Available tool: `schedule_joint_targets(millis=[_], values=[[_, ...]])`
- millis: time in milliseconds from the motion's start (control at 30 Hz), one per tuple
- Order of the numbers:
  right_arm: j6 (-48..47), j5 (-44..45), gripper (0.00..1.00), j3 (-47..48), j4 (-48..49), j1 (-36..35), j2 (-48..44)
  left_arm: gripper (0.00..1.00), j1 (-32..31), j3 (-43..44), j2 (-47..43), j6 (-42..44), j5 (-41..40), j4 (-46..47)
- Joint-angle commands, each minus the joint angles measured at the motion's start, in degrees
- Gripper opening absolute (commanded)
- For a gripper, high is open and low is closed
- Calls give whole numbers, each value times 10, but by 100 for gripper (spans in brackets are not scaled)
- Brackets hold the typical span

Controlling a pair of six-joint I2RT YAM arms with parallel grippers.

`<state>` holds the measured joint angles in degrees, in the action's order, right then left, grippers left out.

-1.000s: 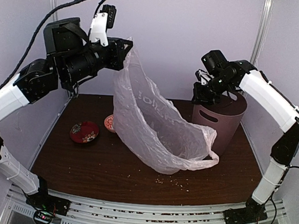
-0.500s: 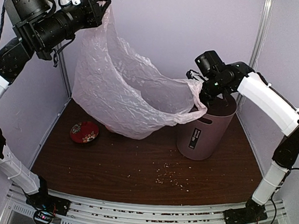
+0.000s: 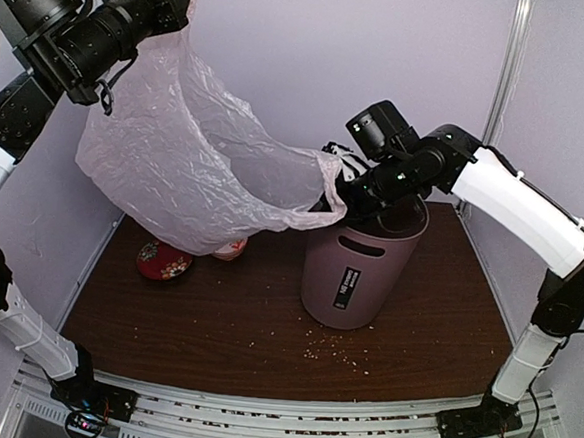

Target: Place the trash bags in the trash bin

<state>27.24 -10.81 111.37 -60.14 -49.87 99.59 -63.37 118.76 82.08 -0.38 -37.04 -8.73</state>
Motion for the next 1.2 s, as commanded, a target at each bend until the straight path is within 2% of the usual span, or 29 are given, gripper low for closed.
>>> schedule_joint_targets(millis=[0, 133, 167, 200, 267, 400, 633, 900, 1000, 1167], values=[[8, -52, 2, 27, 11, -19, 25, 0, 2, 31, 7, 33, -11, 53], [-3, -54, 5, 30, 21, -27, 29, 0, 2, 58, 20, 41, -6, 65], [-2, -57, 10, 38, 21, -29, 29, 0, 2, 63, 24, 41, -3, 69], [-1, -56, 20, 46, 18, -29, 29, 0, 2, 68, 29, 39, 0, 73], [1, -45, 35, 80, 6, -29, 22, 0, 2, 81, 39, 35, 6, 79], [7, -33, 49, 105, -1, -25, -13, 0, 2, 99, 56, 25, 22, 98], [28, -41, 53, 55, 42, -12, -109, 0, 2, 140, 104, 17, 80, 159], [94, -11, 65, -27, 121, 40, -252, 0, 2, 164, 145, 4, 103, 201], [105, -58, 69, -76, 195, 42, -301, 0, 2, 179, 158, 4, 109, 209], [98, -101, 78, -142, 257, 42, -353, 0, 2, 211, 183, 4, 114, 207]])
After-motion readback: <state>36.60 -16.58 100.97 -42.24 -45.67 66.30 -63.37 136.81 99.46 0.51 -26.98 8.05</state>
